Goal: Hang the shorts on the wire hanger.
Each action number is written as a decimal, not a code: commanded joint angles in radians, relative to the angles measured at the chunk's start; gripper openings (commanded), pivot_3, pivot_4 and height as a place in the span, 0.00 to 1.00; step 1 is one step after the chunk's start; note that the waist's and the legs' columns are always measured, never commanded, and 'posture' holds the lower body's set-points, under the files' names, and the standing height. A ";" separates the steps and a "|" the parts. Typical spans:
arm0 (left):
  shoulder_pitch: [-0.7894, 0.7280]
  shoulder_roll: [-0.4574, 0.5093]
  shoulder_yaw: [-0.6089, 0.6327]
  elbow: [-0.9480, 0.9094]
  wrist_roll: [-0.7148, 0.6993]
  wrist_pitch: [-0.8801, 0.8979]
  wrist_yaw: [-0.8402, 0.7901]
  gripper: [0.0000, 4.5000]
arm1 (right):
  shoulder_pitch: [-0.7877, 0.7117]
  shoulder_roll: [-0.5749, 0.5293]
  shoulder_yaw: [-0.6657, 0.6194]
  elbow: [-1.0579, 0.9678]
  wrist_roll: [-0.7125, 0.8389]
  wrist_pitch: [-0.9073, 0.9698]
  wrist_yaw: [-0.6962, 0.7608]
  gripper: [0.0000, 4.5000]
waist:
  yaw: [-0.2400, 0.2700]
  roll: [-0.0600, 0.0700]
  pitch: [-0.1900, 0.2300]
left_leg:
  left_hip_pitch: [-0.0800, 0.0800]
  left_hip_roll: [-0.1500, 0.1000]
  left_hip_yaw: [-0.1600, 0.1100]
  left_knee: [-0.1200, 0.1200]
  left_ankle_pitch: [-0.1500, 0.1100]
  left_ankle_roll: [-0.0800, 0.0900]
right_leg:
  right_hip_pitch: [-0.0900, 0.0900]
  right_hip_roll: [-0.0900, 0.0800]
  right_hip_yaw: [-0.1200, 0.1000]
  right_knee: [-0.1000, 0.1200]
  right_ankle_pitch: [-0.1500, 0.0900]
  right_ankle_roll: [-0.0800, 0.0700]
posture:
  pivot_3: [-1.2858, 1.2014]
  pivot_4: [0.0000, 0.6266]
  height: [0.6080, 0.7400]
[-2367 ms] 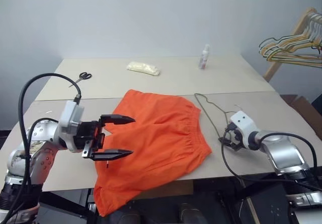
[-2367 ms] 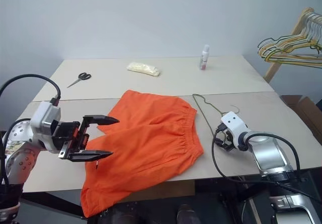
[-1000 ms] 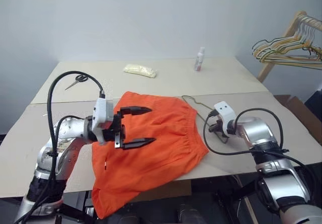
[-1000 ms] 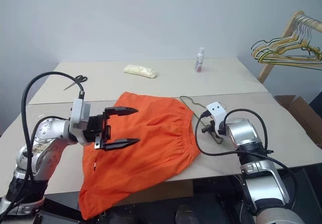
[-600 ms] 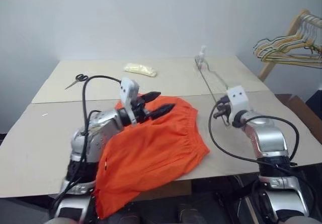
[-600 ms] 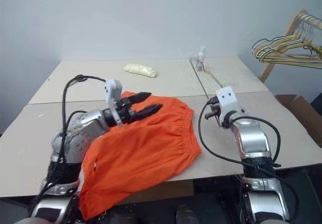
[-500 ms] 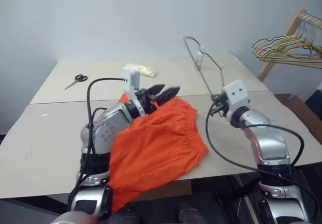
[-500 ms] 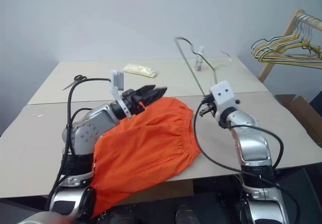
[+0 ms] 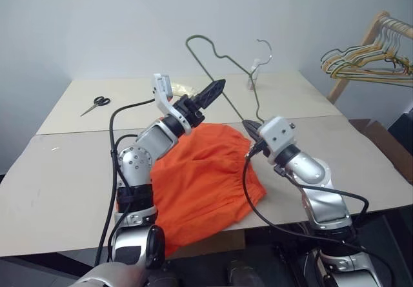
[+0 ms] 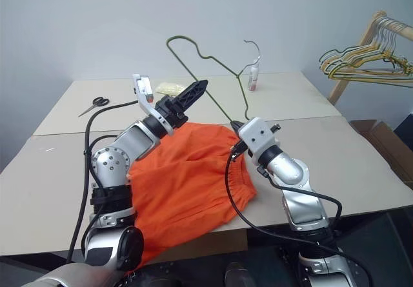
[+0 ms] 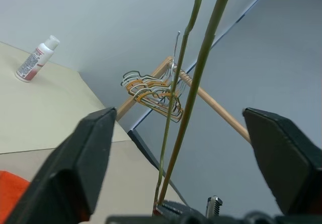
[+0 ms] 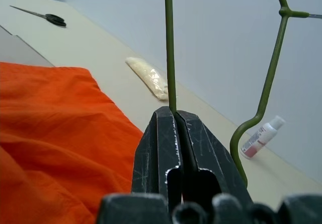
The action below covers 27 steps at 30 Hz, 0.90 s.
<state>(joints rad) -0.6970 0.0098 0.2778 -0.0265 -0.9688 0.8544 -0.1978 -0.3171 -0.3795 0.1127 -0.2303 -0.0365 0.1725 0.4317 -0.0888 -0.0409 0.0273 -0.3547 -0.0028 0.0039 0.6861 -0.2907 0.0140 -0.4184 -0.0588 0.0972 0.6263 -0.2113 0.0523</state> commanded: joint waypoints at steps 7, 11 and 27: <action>0.012 0.041 -0.058 -0.064 0.047 -0.049 -0.051 0.30 | 0.024 -0.009 0.013 -0.053 -0.035 -0.053 -0.003 0.00 | -0.006 0.000 0.000 | 0.000 0.000 0.000 0.000 0.000 0.000 | 0.000 0.000 0.000 0.000 0.000 0.000 | 0.50 0.00 1.00; 0.025 0.047 -0.088 -0.063 0.085 -0.073 -0.061 0.01 | 0.028 -0.006 0.014 -0.053 -0.046 -0.053 -0.010 0.00 | -0.007 0.000 0.000 | 0.000 0.000 0.000 0.000 0.000 0.000 | 0.000 0.000 0.000 0.000 0.000 0.000 | 0.50 0.00 1.00; 0.065 0.283 -0.225 -0.099 0.323 -0.346 -0.437 0.00 | 0.037 -0.074 -0.182 -0.159 0.236 0.053 0.138 0.85 | -0.007 0.001 0.000 | 0.000 0.000 0.000 0.000 0.000 0.000 | 0.001 0.001 0.000 0.000 0.000 0.000 | 0.50 0.00 1.00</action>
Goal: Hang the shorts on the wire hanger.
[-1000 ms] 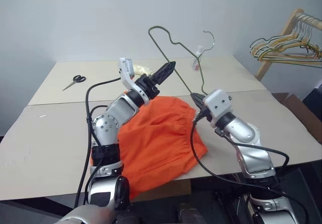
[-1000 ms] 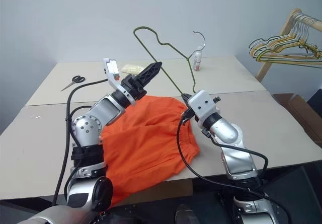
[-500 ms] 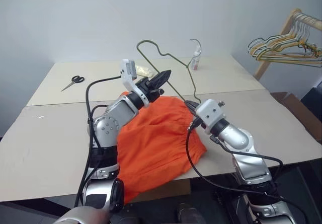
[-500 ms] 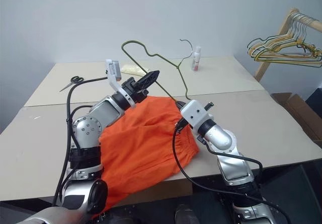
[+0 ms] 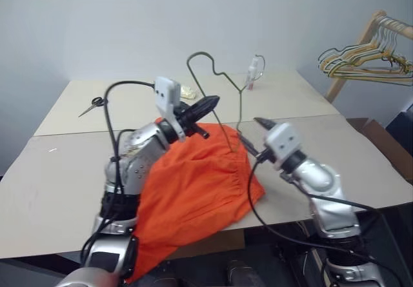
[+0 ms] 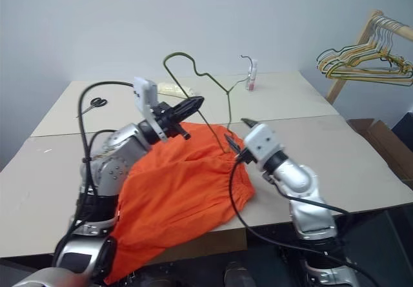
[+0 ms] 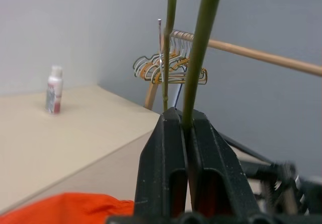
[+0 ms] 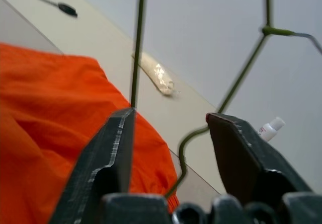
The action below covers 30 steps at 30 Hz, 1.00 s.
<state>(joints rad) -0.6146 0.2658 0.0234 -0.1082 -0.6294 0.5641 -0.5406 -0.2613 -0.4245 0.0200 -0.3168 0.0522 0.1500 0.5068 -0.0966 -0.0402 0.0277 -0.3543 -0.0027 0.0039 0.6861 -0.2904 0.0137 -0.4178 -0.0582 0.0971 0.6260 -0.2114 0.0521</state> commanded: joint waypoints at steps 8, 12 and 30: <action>-0.025 0.168 0.228 0.003 -0.333 0.015 -0.474 0.00 | -0.019 -0.256 -0.233 -0.143 0.626 0.440 0.359 0.99 | -0.001 0.001 0.001 | 0.001 0.001 0.000 0.000 0.000 0.001 | 0.002 0.000 -0.001 -0.001 0.000 0.000 | 0.50 0.00 1.00; -0.053 0.234 0.278 0.067 -0.451 0.084 -0.627 0.00 | -0.081 -0.353 -0.206 -0.032 0.851 0.697 0.480 0.99 | -0.001 0.001 0.001 | 0.002 0.002 0.000 0.000 0.000 0.001 | 0.004 0.001 -0.002 -0.001 -0.001 0.000 | 0.50 0.00 1.00; -0.058 0.215 0.197 0.072 -0.383 0.047 -0.749 0.00 | -0.299 -0.306 0.014 0.042 0.797 0.784 0.538 0.99 | 0.005 0.001 0.001 | 0.006 0.002 -0.002 0.001 -0.001 0.002 | 0.012 0.000 -0.004 -0.006 -0.002 0.002 | 0.50 0.00 1.00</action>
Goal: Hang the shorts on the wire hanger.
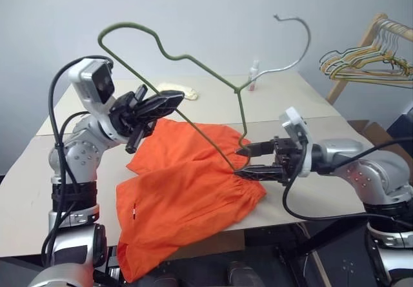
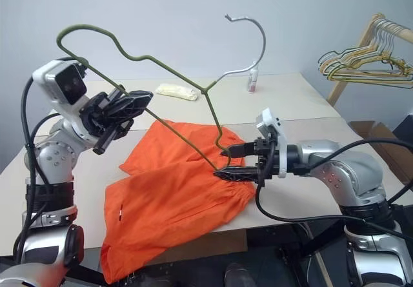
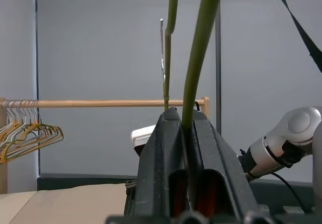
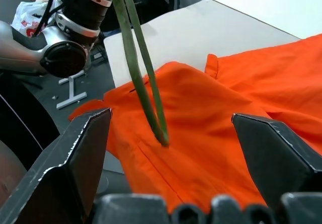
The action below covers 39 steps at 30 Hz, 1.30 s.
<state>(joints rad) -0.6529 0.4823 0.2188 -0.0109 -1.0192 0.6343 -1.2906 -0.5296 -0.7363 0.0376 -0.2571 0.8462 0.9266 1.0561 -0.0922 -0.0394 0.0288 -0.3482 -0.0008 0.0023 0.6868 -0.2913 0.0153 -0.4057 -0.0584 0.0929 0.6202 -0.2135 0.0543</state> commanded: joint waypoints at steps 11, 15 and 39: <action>-0.003 -0.023 -0.005 -0.044 0.017 -0.030 0.020 0.00 | -0.021 0.023 0.022 -0.033 -0.010 0.018 -0.030 0.56 | 0.008 0.000 0.000 | -0.001 0.000 0.000 0.000 0.000 0.001 | 0.000 0.000 -0.001 -0.002 0.000 0.000 | 0.50 0.00 1.00; 0.005 -0.022 -0.014 -0.041 0.038 -0.043 0.009 0.00 | -0.025 0.028 0.020 -0.026 -0.012 0.022 -0.033 0.26 | 0.011 0.000 0.000 | -0.001 0.000 0.000 0.000 0.000 0.001 | 0.000 0.000 -0.001 -0.002 0.000 0.000 | 0.50 0.00 1.00; 0.171 0.182 -0.447 0.059 0.786 -0.534 -0.026 0.99 | 0.345 -0.202 -0.311 0.003 0.121 0.247 -0.124 0.00 | 0.047 0.001 0.001 | -0.006 0.000 0.003 0.000 -0.002 0.004 | -0.001 -0.002 -0.004 -0.009 0.001 0.000 | 0.49 0.00 1.00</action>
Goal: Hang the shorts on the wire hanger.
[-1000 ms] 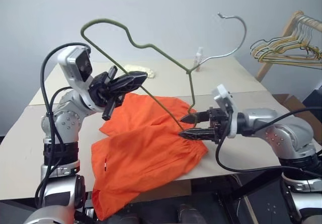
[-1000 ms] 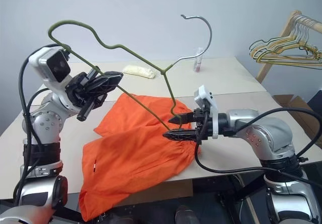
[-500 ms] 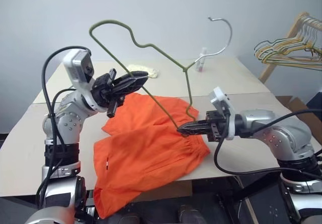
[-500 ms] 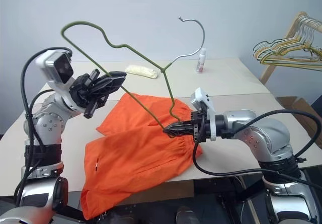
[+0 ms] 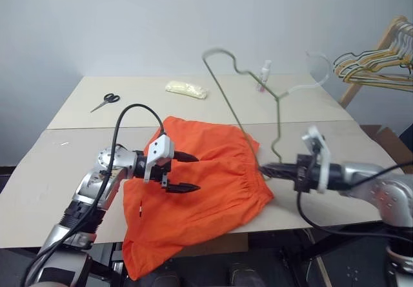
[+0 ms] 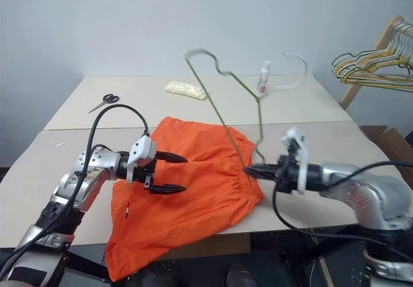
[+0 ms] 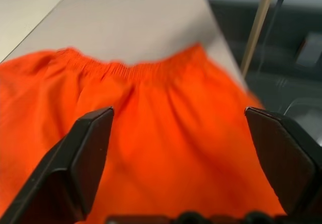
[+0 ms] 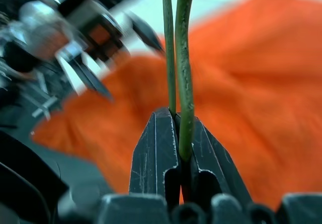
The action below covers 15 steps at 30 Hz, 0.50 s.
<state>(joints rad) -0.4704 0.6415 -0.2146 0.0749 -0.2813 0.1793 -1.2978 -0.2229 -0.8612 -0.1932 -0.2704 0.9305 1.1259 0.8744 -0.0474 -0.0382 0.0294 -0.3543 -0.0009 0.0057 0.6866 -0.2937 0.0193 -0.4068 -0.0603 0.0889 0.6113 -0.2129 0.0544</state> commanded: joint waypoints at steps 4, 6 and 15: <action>-0.010 0.023 -0.012 -0.050 0.073 -0.143 -0.014 0.99 | 0.176 -0.252 -0.115 0.115 0.066 0.147 0.233 0.00 | 0.003 0.001 0.000 | 0.001 0.001 0.004 0.000 0.000 0.001 | 0.002 0.000 0.000 0.000 0.000 0.001 | 0.49 0.00 1.00; -0.012 0.016 -0.008 -0.057 0.088 -0.185 0.003 0.99 | 0.229 -0.341 -0.089 0.180 0.081 0.195 0.346 0.00 | 0.004 0.002 0.001 | 0.002 0.001 0.005 0.000 0.000 0.001 | 0.002 0.000 0.001 0.000 0.000 0.001 | 0.49 0.00 1.00; -0.011 0.037 -0.004 -0.122 0.064 -0.187 -0.039 0.99 | 0.334 -0.527 0.123 0.344 -0.076 0.107 0.624 0.00 | -0.004 0.004 0.000 | 0.002 0.004 0.009 0.002 0.000 0.001 | 0.003 0.003 0.004 0.002 -0.004 0.009 | 0.50 0.00 1.00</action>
<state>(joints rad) -0.4665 0.6658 -0.2338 -0.0166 -0.1978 0.0024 -1.3288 0.1298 -1.3564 -0.0877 0.0628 0.8809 1.2667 1.4519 -0.0516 -0.0344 0.0294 -0.3518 0.0027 0.0151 0.6891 -0.2942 0.0201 -0.4037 -0.0575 0.0932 0.6129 -0.2173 0.0630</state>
